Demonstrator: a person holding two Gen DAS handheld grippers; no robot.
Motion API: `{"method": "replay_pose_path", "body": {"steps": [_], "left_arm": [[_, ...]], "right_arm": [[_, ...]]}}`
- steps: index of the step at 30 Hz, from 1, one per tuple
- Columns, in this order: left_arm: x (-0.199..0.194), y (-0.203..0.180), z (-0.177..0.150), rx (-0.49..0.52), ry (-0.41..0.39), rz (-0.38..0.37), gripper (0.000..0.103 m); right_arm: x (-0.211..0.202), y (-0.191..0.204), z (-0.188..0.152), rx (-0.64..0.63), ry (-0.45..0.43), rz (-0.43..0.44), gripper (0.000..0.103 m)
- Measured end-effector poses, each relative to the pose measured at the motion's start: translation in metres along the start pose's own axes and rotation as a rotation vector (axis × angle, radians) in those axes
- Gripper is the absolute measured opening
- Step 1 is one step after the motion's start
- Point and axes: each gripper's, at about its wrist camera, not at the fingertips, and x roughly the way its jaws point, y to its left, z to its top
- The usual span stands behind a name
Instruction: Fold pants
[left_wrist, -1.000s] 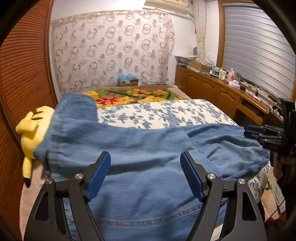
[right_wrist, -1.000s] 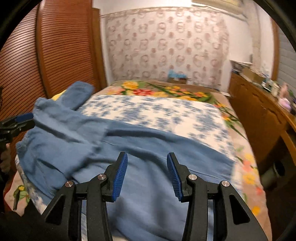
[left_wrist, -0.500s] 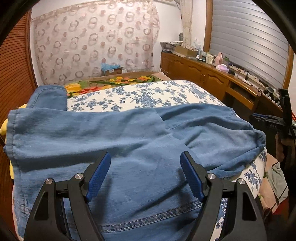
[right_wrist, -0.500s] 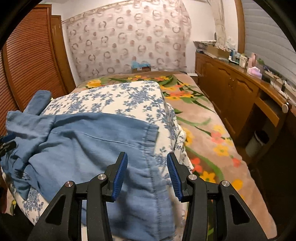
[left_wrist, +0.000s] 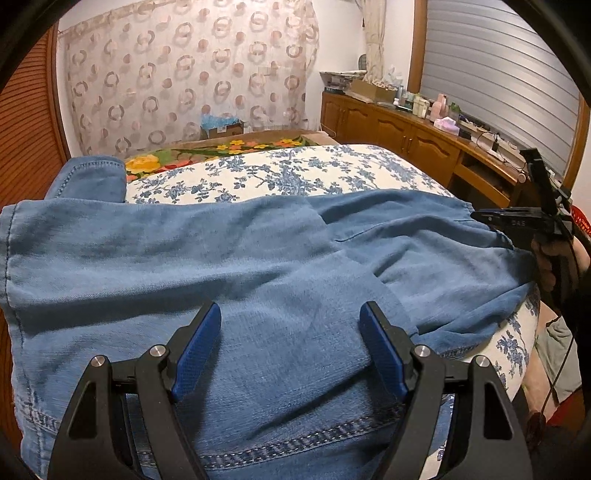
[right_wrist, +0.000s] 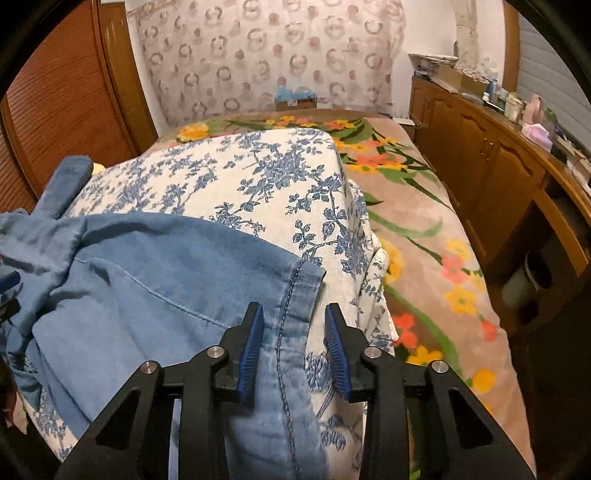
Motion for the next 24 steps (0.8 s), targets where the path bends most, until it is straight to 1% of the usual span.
{"method": "replay_pose_path", "body": {"steps": [1,3,4,5,6,8,10,13,16,18,24], "left_arm": [[0.0,0.0,0.0,0.0,0.0,0.0,0.078],[0.0,0.0,0.0,0.001,-0.001,0.0,0.078],[0.0,0.0,0.0,0.001,-0.001,0.0,0.078],[0.0,0.0,0.0,0.001,-0.001,0.001,0.078],[0.0,0.0,0.0,0.0,-0.002,0.0,0.078],[0.0,0.0,-0.001,-0.001,-0.006,0.0,0.078],[0.0,-0.001,-0.001,-0.001,-0.009,-0.003,0.078],[-0.001,-0.002,0.0,0.0,-0.014,-0.004,0.078],[-0.004,-0.004,0.001,0.008,-0.02,-0.004,0.078],[-0.007,-0.005,0.003,0.01,-0.025,-0.001,0.078],[-0.013,-0.007,0.007,0.007,-0.05,-0.002,0.078]], "right_arm": [[0.002,-0.001,0.001,-0.001,0.004,0.003,0.032],[0.002,-0.003,0.004,-0.004,0.008,0.02,0.018],[0.005,-0.006,0.008,-0.009,0.012,0.035,0.015],[0.005,-0.008,0.009,-0.016,0.011,0.035,0.005],[0.004,-0.009,0.011,-0.024,0.008,0.033,0.003],[-0.001,-0.012,0.015,-0.034,-0.024,0.03,0.002],[-0.007,-0.015,0.021,-0.035,-0.067,-0.017,0.002],[-0.017,-0.02,0.03,-0.028,-0.127,-0.046,0.002],[-0.022,-0.018,0.039,-0.053,-0.174,-0.097,0.001],[-0.021,-0.016,0.047,-0.066,-0.188,-0.124,0.001],[-0.009,-0.013,0.075,-0.096,-0.188,-0.187,0.001]]}}
